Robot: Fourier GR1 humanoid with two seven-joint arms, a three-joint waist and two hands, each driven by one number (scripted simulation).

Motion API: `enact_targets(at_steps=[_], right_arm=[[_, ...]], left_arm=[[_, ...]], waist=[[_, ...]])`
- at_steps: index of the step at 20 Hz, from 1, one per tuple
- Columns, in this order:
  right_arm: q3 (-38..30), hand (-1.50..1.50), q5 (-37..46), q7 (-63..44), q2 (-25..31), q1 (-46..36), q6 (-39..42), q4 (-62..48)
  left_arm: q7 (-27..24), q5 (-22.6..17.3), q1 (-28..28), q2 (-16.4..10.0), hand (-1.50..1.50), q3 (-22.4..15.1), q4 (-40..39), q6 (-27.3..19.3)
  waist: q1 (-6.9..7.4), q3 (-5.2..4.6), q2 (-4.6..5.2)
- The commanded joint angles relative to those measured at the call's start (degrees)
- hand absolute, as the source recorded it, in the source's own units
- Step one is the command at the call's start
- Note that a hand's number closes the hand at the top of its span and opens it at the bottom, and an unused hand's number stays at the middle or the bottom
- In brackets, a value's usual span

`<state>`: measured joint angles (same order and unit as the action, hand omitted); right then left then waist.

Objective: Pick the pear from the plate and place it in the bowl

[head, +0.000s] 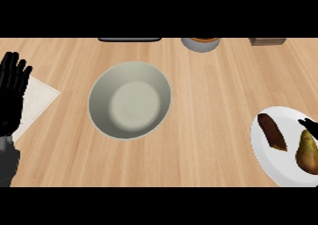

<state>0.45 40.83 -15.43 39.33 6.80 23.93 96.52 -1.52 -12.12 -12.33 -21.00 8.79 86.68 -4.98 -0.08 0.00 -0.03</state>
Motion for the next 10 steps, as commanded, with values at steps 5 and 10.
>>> enact_targets(at_steps=[5, 10], right_arm=[[-2.48, -1.50, 5.86, 4.71, -3.05, -2.57, -0.01, -7.06], [-1.71, -1.50, 9.59, 8.16, -5.65, -2.76, -3.35, -13.53]], left_arm=[[-1.36, 0.80, -0.70, 0.52, 0.00, 2.54, -2.70, 2.94], [0.10, 3.01, -2.28, 1.80, 0.00, 1.30, -2.34, 1.78]], waist=[[-0.01, 0.00, 0.02], [-0.01, 0.01, 0.04]])
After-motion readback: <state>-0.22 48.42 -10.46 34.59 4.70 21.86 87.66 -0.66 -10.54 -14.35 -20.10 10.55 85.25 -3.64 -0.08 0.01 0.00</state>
